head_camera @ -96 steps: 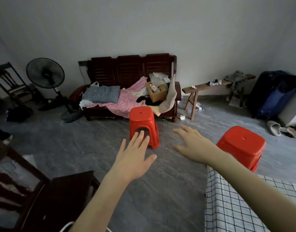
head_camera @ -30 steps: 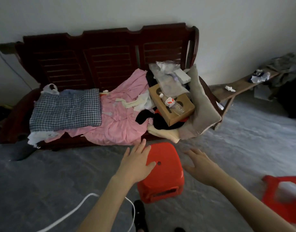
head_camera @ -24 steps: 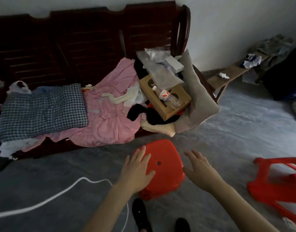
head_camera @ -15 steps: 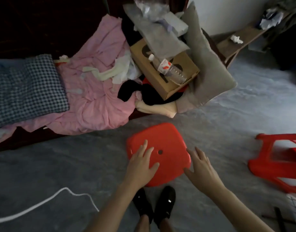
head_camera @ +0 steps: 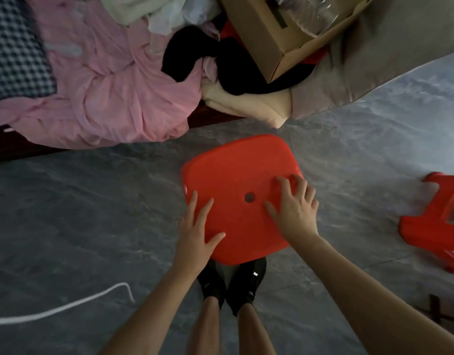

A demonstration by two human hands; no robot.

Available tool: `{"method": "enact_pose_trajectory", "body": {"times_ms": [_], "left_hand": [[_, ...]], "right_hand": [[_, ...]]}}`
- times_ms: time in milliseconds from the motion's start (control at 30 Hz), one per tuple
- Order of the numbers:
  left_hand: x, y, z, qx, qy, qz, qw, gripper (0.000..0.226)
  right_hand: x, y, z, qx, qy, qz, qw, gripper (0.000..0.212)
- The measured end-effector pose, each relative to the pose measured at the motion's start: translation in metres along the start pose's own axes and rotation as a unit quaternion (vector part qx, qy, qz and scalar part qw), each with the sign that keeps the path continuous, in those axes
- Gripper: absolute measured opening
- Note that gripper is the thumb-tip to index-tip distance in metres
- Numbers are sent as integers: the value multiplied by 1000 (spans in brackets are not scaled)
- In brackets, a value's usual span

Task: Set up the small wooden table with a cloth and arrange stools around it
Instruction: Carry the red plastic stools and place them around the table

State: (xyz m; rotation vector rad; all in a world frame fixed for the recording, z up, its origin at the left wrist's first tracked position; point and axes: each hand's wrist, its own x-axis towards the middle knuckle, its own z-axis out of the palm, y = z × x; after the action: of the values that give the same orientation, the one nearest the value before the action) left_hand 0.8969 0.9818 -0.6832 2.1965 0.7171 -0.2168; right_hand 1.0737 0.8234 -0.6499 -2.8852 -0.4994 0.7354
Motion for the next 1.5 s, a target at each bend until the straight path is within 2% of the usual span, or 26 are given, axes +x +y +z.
{"method": "enact_pose_trajectory", "body": {"times_ms": [167, 267, 467, 567, 800, 933, 1033, 1167, 1333, 1500], "left_hand": [[-10, 5, 4, -27, -1, -13, 1000, 84], [-9, 16, 3, -89, -13, -91, 992, 89], [-4, 25, 12, -113, 5, -132, 985, 98], [1, 28, 12, -126, 8, -128, 984, 102], [2, 29, 8, -98, -12, -131, 986, 103], [2, 38, 1, -75, -49, -119, 989, 96], [5, 53, -7, -62, -48, -110, 991, 94], [8, 92, -33, -32, -46, -90, 994, 92], [-6, 180, -69, -40, 7, -77, 996, 89], [-31, 286, -108, -28, 45, 26, 998, 81]], "right_hand": [[5, 17, 3, 0, 15, -25, 1000, 67], [12, 19, 1, 38, -31, -11, 999, 71], [18, 34, -10, 95, -117, -48, 987, 88], [22, 45, -14, 96, -163, -67, 980, 97], [28, 59, -22, 89, -173, -88, 977, 100], [19, 72, -25, 103, -176, -66, 977, 98], [9, 78, -32, 134, -169, -33, 976, 94], [-8, 83, -67, 164, -158, -10, 974, 92], [-60, 86, -143, 204, -115, 14, 972, 85], [-127, 102, -231, 261, -39, 69, 962, 79]]}}
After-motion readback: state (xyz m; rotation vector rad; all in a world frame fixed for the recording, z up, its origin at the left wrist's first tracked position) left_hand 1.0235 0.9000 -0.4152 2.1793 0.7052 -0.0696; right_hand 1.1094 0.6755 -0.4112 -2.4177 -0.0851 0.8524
